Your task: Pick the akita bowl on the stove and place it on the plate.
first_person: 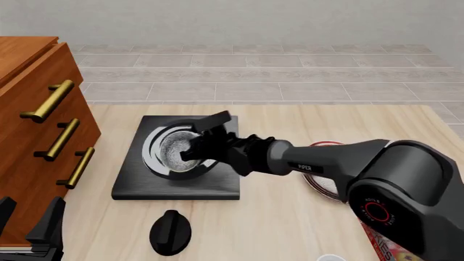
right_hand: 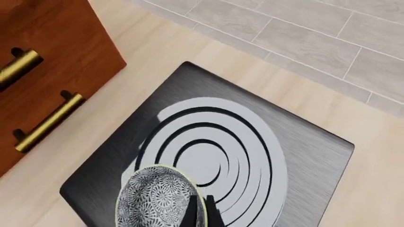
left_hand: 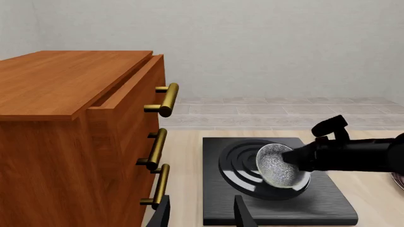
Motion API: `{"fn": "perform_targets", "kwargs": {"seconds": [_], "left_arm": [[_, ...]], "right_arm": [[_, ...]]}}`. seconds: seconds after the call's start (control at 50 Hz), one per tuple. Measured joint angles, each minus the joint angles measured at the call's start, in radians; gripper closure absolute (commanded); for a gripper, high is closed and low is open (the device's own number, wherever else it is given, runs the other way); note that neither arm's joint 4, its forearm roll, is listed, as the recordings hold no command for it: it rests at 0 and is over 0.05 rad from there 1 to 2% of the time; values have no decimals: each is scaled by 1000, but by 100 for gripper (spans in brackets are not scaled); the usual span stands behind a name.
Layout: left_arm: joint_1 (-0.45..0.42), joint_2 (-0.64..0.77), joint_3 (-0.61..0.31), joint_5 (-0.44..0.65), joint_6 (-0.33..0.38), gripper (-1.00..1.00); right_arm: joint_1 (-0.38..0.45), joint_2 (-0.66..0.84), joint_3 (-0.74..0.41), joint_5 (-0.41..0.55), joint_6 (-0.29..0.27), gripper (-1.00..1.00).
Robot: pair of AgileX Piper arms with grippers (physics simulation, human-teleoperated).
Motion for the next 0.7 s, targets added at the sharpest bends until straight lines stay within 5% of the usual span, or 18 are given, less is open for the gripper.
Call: {"fn": "perform_targets", "kwargs": {"seconds": [0.7], "left_arm": [[0,0,0,0,0,-100]], "right_arm": [[-115,-315,397,-236,66,100]]}}
